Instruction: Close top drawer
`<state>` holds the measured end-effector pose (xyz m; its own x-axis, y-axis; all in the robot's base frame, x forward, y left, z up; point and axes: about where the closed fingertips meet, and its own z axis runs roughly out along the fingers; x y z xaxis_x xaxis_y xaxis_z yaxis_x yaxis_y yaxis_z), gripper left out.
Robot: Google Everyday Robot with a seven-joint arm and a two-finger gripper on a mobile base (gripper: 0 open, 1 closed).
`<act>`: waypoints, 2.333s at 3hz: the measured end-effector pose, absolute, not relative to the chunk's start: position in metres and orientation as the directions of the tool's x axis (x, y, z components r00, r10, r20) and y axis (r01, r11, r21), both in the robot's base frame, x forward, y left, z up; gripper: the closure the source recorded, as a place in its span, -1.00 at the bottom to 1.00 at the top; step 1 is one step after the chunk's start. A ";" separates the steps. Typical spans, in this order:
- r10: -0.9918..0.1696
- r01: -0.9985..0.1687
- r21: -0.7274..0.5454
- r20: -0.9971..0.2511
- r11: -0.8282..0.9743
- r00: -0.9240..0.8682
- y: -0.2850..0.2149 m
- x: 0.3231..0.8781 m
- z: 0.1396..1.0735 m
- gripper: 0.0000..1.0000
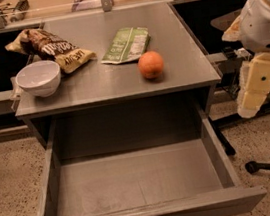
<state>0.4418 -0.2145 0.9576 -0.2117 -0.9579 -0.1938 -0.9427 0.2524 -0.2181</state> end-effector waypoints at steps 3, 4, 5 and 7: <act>-0.968 -0.989 0.020 -0.204 0.147 -0.148 -0.172 0.373 0.798 0.38; -0.972 -0.992 0.055 -0.205 0.110 -0.119 -0.160 0.349 0.781 0.86; -0.974 -0.993 0.071 -0.200 0.092 -0.105 -0.147 0.333 0.767 1.00; -0.983 -0.994 0.086 -0.165 0.072 -0.085 -0.140 0.321 0.762 1.00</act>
Offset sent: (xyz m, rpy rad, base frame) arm -0.0681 0.0356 -0.1939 0.0514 0.2891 0.1027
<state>0.3209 -0.1395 0.7624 -0.0853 -0.9827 -0.1646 -0.9937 0.0720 0.0855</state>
